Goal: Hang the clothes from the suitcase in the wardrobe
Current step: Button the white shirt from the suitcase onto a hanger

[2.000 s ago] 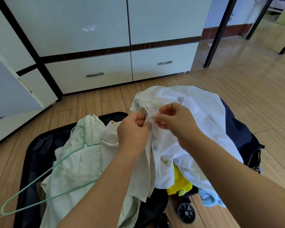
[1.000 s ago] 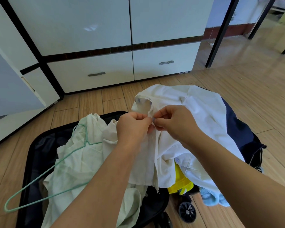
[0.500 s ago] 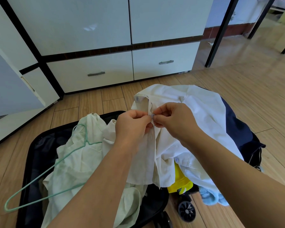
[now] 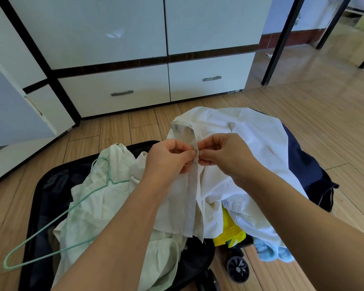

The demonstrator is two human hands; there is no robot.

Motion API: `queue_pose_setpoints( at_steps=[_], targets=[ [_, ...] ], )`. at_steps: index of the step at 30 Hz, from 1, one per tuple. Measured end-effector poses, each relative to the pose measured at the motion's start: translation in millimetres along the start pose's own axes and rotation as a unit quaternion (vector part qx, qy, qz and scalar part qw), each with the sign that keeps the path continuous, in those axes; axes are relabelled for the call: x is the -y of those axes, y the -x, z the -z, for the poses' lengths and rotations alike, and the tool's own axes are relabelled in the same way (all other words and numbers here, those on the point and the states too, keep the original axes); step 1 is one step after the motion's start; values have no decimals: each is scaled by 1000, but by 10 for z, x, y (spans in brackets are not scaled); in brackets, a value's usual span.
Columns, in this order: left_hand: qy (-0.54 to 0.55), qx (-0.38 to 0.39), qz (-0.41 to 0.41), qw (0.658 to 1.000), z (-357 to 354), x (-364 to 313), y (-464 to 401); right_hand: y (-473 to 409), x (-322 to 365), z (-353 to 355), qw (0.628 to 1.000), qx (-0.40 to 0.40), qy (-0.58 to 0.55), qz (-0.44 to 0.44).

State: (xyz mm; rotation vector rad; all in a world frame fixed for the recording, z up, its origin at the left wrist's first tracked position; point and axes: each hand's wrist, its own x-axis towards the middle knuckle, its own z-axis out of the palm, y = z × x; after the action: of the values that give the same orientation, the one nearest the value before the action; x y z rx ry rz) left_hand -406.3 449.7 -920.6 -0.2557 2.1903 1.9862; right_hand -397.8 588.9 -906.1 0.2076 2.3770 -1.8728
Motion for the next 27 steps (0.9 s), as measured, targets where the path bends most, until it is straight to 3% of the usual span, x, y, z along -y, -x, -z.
queue_pose_setpoints(
  at_steps=[12,15,17,19,23,27],
  targets=[
    [-145,-33,-119,982,-34,25,-11,-26,0,-37,998,-53,26,-3],
    [-21,5,-29,999,-21,14,-10,-25,8,-26,999,-53,3,-4],
    [125,41,92,987,-41,-22,13,-24,23,-30,999,-43,-16,-2],
    [177,39,151,972,-70,-38,15,-21,26,-41,999,-36,-29,-3],
    [57,-38,19,997,-144,11,-4,-31,43,-50,989,-62,-130,-32],
    [-112,-37,-107,987,-223,66,57,-66,66,-40,978,-81,-187,-50]
  ],
)
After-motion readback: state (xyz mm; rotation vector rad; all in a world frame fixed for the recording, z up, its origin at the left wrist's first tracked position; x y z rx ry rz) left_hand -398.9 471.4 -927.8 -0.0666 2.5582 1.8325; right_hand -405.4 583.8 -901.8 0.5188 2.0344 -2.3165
